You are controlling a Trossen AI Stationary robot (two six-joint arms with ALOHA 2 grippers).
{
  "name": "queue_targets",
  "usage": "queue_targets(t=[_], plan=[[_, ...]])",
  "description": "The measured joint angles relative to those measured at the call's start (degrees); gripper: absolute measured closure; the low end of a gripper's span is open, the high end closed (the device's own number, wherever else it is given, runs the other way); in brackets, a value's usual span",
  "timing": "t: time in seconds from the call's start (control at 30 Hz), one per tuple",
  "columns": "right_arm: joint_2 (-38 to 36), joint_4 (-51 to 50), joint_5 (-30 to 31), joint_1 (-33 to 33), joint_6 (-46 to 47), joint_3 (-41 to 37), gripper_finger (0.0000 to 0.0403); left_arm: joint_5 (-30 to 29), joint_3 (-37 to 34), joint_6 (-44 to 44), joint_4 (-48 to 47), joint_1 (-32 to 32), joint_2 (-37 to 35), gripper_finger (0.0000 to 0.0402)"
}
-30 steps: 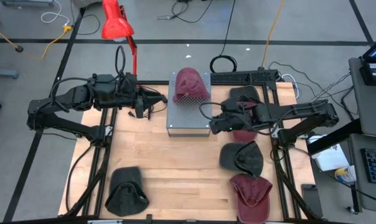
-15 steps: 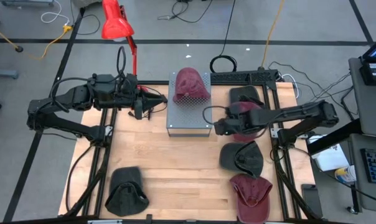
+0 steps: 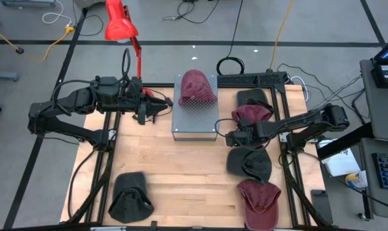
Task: Pick & Place hat
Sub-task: Stack the top red cap on top of the red cap on the shelf
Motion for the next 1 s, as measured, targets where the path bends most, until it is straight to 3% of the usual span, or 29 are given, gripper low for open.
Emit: queue_targets(t=[0.47, 0.63, 0.83, 1.0], plan=[[0.0, 1.3, 0.3, -0.4, -1.5, -4.9, 0.0213, 0.0, 0.0, 0.3, 0.0, 0.0, 0.0, 0.0252], [0.0, 1.4, 0.3, -0.4, -2.0, -5.2, 0.0271, -0.4, 0.0, 0.3, 0.0, 0.0, 0.0, 0.0252], [-0.5, 0.8, 0.5, -0.3, -2.2, -5.1, 0.0378, -0.4, 0.0, 0.3, 0.0, 0.0, 0.0, 0.0252], [-3.4, -0.3, 1.1, -0.1, -2.0, -5.1, 0.0388, -0.5, 0.0, 1.9, 0.0, 0.0, 0.0, 0.0252]])
